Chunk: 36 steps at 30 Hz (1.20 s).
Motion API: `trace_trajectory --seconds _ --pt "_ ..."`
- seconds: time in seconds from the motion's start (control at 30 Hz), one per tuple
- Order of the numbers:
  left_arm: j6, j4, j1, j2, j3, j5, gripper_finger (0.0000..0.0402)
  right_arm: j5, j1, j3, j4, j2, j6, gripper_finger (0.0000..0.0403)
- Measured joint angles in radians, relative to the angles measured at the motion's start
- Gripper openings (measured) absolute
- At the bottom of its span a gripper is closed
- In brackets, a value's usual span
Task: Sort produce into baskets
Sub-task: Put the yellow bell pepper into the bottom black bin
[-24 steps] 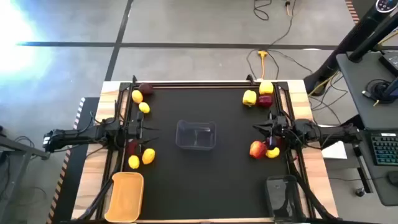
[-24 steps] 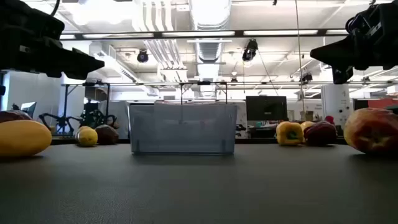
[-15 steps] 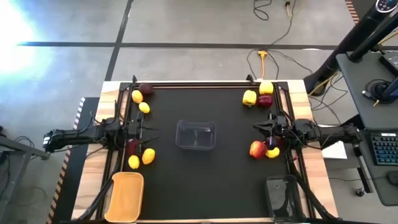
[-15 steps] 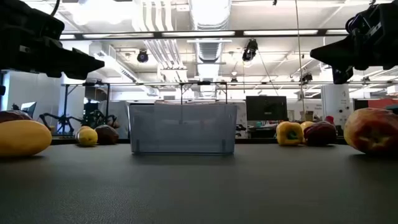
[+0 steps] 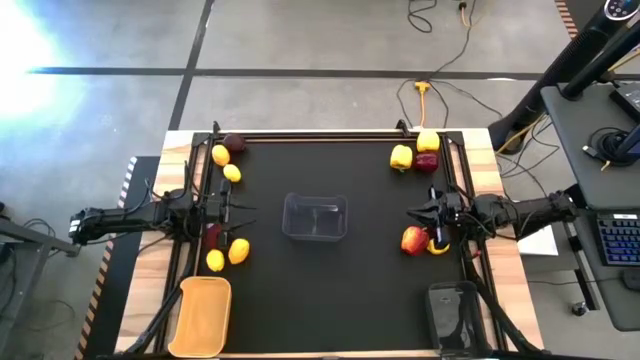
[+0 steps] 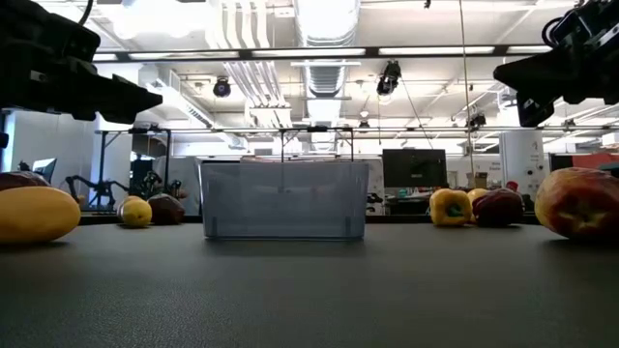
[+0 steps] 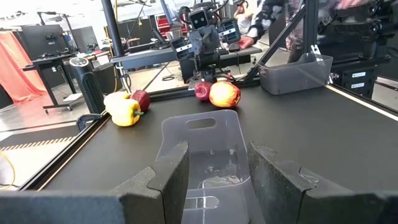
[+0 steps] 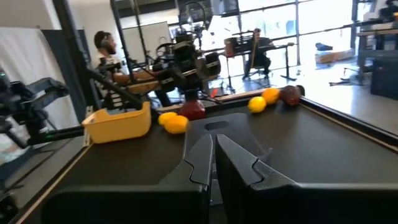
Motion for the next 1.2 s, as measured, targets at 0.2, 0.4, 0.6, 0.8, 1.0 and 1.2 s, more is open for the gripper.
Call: trace_trajectory --seconds 0.2,0.4,0.6,0.8,1.0,1.2 --pt "0.000 0.000 0.000 0.000 0.000 0.000 0.0146 0.001 0.000 0.000 0.001 0.002 0.000 0.0013" --pt "0.000 0.000 0.000 0.000 0.000 0.000 0.0146 0.001 0.000 0.000 0.001 0.015 0.000 0.0013" --pt "0.000 0.000 0.000 0.000 0.000 0.000 0.0146 0.001 0.000 0.000 0.001 0.015 0.000 0.0013" --pt "0.000 0.000 0.000 0.000 0.000 0.000 0.0146 0.001 0.000 0.000 0.001 0.015 0.000 0.0013" --pt "0.000 0.000 0.000 0.000 0.000 0.000 0.0146 0.002 0.000 0.000 0.022 0.015 0.047 0.0013" --pt "0.000 0.000 0.000 0.000 0.000 0.000 0.0146 0.229 -0.004 0.002 0.137 0.100 0.244 0.0013"
